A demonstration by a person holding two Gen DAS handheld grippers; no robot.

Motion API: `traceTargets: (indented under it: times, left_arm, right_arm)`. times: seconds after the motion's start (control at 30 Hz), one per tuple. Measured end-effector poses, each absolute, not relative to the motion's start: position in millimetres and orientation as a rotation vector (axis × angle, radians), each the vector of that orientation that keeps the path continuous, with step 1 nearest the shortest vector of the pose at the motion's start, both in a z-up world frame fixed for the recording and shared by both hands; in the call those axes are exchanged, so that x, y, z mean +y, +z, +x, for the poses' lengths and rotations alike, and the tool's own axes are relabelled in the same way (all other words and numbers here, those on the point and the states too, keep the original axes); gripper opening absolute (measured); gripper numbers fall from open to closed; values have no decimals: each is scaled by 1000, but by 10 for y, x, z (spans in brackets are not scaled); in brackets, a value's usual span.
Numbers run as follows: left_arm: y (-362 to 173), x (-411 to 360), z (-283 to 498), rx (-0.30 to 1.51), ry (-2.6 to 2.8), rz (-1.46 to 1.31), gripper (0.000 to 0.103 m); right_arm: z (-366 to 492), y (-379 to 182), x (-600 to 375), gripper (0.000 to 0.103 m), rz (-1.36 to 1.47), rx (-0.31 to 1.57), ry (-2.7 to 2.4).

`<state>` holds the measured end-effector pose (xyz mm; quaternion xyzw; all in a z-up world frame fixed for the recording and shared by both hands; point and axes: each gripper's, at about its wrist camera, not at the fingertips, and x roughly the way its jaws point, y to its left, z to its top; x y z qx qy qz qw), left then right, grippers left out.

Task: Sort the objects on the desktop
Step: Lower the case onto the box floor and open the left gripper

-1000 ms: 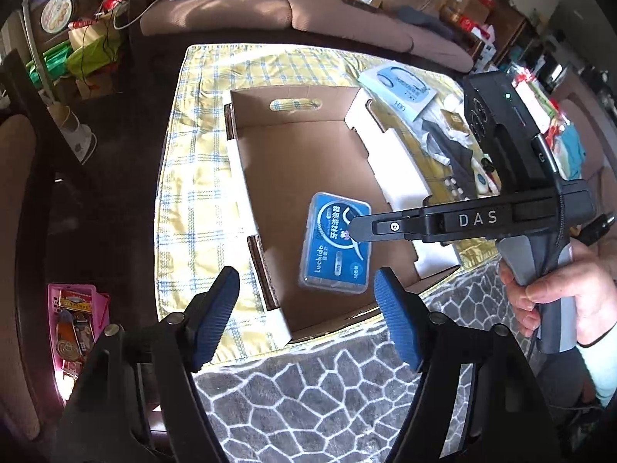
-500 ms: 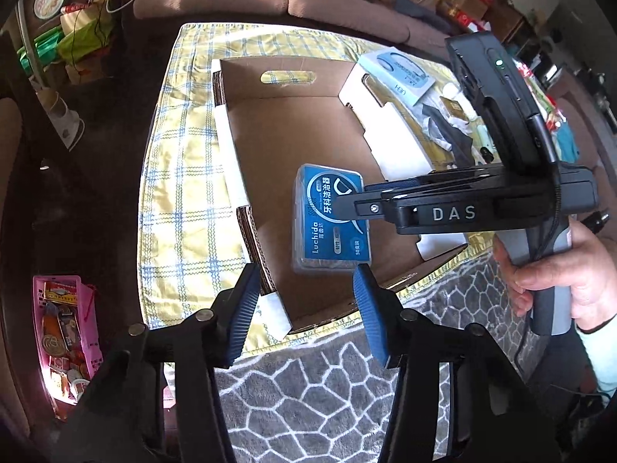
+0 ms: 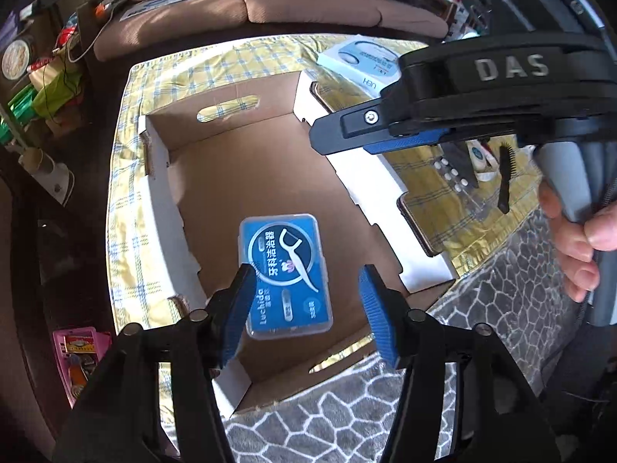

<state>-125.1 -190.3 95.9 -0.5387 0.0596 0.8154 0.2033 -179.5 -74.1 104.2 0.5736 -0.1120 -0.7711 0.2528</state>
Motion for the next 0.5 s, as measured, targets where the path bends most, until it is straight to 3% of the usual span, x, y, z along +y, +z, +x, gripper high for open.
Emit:
traceTargets:
  times: [0.13,0.23,0.5]
  left_arm:
    - [773,-1687,-1462,343,2327,-1547,66]
    - [665,-1665,-1583,373,2350,-1594,69]
    - [469,-1695,-1569,326,2340,-1655,62]
  right_arm:
    - [-1749,1073,-605,59,1563,-271,-2095]
    - [-1710,1078,-491,63,1553,-269,-2102]
    - [-1699,1010,-282,65,1547,-303,-2098]
